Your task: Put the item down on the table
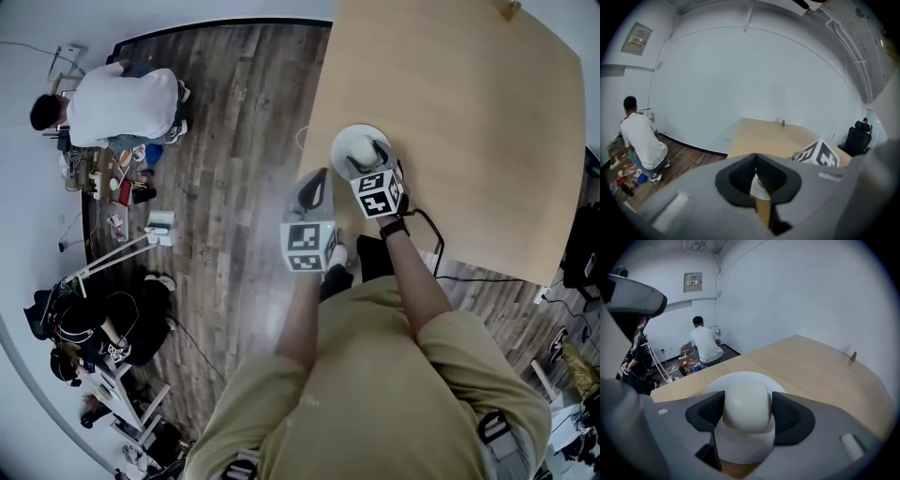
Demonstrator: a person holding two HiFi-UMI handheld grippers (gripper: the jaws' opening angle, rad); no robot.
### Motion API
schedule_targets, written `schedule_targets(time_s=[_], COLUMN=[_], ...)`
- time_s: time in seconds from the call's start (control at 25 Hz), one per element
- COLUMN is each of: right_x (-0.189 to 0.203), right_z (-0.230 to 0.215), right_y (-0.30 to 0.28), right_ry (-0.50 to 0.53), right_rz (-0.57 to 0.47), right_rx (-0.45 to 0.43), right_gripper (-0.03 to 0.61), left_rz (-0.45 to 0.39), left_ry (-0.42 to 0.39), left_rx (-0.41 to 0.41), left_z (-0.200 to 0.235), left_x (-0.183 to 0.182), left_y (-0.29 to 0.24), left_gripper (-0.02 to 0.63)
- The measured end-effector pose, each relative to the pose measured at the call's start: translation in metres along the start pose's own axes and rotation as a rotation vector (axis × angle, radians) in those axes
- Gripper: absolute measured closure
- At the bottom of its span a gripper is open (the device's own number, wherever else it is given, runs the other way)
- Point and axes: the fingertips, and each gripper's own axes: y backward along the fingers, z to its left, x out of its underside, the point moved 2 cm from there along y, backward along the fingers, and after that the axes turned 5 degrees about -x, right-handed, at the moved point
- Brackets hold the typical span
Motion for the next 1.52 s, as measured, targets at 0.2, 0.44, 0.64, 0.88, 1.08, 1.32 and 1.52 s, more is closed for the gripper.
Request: schedule_targets(time_s=[0.2, 0.44, 0.64, 0.88, 1.08, 1.32, 1.52], right_x=[-0.005, -0.031, -0.055, -0.082, -0.097, -0.105, -0.1], right_z=[0.002, 0.002, 0.005, 0.03, 0.048, 0.072, 0.084], right_y=[0.006, 0.071, 0.143, 0.234, 0.301, 0.351, 0.367], right_ry=[-0.029, -0.136, -0.185, -0.135, -0.102, -0.103, -0.083], right_rz=[-0.015, -0.184, -0.341, -0.497, -0.625, -0.699, -0.687], right_rx=[0.008, 0.04, 0.092, 0.161, 0.221, 0.258, 0.324], right_gripper=[0.245, 0.264, 0.347, 0.433, 0.553, 0.572, 0.572], left_rz=[-0.04, -0.096, -0.152, -0.229, -0.3, -0.393, -0.395], left_ry=[-0.012, -0.029, -0.085, -0.137, -0.192, -0.212, -0.2], left_rx=[0.02, 0.042, 0.066, 0.1, 0.138, 0.167, 0.152], left_z=[0.001, -0.004, -0.011, -0.022, -0.047, -0.065, -0.06], left_x=[-0.012, -0.029, -0.044, -0.066, -0.09, -0.116, -0.104], left_y=[0.009, 0.034, 0.057, 0.098, 0.137, 0.181, 0.2], left_gripper=[0.611, 0.611, 0.611, 0.611, 0.611, 0.611, 0.611])
